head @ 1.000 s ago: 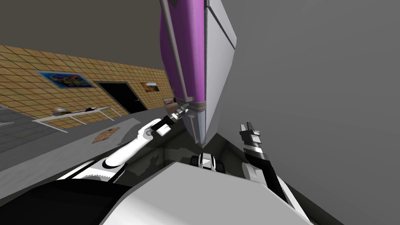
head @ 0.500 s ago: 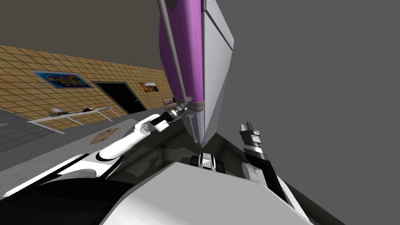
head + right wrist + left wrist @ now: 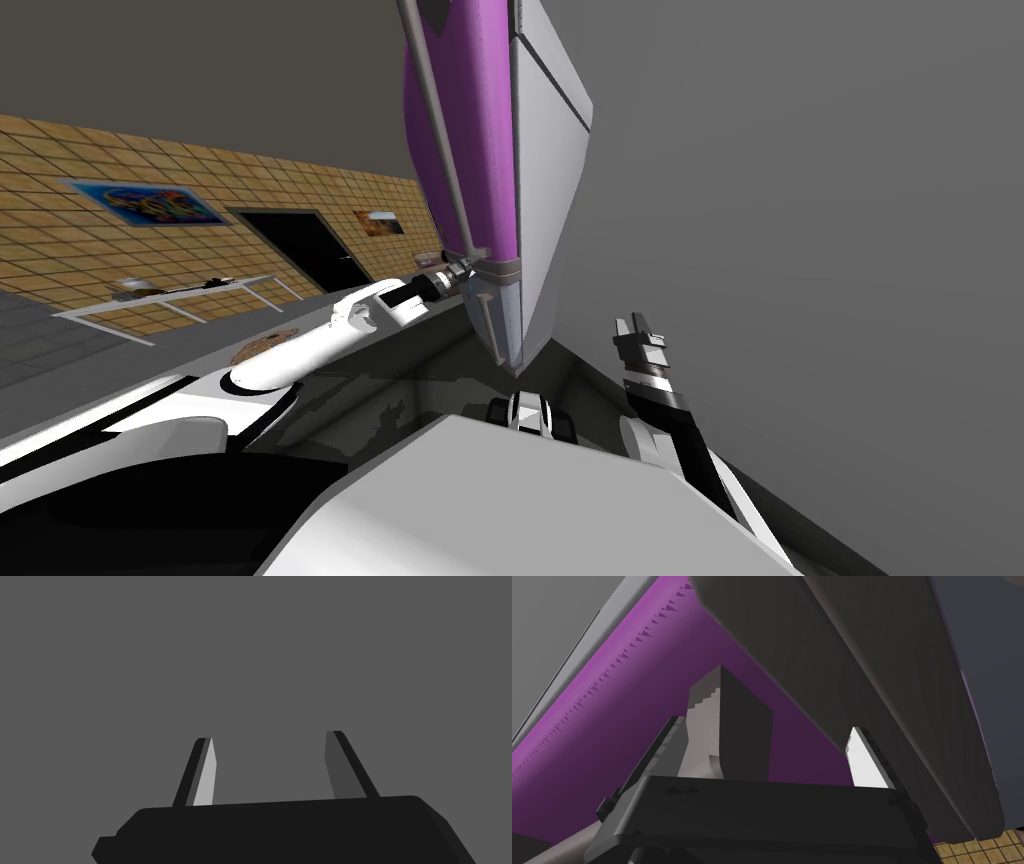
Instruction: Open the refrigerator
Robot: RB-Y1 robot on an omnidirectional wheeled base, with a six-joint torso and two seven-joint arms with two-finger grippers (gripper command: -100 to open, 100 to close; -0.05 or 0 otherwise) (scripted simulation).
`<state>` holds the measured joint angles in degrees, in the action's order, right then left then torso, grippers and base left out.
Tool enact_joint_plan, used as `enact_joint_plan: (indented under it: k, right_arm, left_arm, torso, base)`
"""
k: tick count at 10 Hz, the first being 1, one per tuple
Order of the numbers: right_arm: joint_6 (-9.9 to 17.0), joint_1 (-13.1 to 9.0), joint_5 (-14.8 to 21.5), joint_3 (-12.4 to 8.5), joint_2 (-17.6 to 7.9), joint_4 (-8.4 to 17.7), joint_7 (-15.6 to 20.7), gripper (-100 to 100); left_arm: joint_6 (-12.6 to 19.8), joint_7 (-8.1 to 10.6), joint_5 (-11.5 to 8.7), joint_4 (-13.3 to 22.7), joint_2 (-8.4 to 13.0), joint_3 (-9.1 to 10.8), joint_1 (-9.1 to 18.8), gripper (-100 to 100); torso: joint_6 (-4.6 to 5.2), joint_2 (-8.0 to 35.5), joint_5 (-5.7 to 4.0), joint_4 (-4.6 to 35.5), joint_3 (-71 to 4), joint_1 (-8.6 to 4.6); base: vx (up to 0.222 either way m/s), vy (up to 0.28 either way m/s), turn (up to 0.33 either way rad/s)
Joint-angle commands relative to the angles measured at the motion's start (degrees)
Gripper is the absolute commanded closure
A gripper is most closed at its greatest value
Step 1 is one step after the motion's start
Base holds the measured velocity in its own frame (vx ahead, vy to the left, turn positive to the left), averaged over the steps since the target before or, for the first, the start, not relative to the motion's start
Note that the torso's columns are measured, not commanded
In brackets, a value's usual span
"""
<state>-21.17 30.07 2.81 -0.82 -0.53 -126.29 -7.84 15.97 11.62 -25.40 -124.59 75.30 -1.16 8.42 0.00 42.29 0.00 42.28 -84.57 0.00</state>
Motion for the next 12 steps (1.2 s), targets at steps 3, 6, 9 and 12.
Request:
enact_joint_plan:
  k: [3, 6, 9, 12]
  right_arm:
    - [0.0, 0.0, 0.0, 0.0, 0.0, 0.0, 0.0, 0]
    - [0.0, 0.0, 0.0, 0.0, 0.0, 0.0, 0.0, 0]
    - [0.0, 0.0, 0.0, 0.0, 0.0, 0.0, 0.0, 0]
    - [0.0, 0.0, 0.0, 0.0, 0.0, 0.0, 0.0, 0]
  left_arm:
    - [4.1, 1.21, -2.5, 0.8, 6.0, -0.18, 3.3, -100]
    - [4.3, 1.31, -2.8, 0.9, 6.5, -0.16, 3.6, -100]
    - [2.6, 1.97, -3.6, -2.9, 7.5, -0.19, 3.6, 100]
    - [1.9, 2.31, -4.1, -4.7, 8.0, -0.26, 3.6, 100]
  torso:
    - [0.0, 0.0, 0.0, 0.0, 0.0, 0.01]
    - [0.0, 0.0, 0.02, 0.0, 0.0, 0.04]
    - [-0.09, -0.1, 0.19, 0.0, -0.1, 0.64]
    - [-0.25, -0.4, 0.19, 0.2, -0.5, 0.84]
  base:
    - [-0.016, -0.018, -0.016]
    - [-0.005, -0.006, -0.006]
    - [-0.02, 0.162, 0.026]
    - [-0.04, 0.294, 0.006]
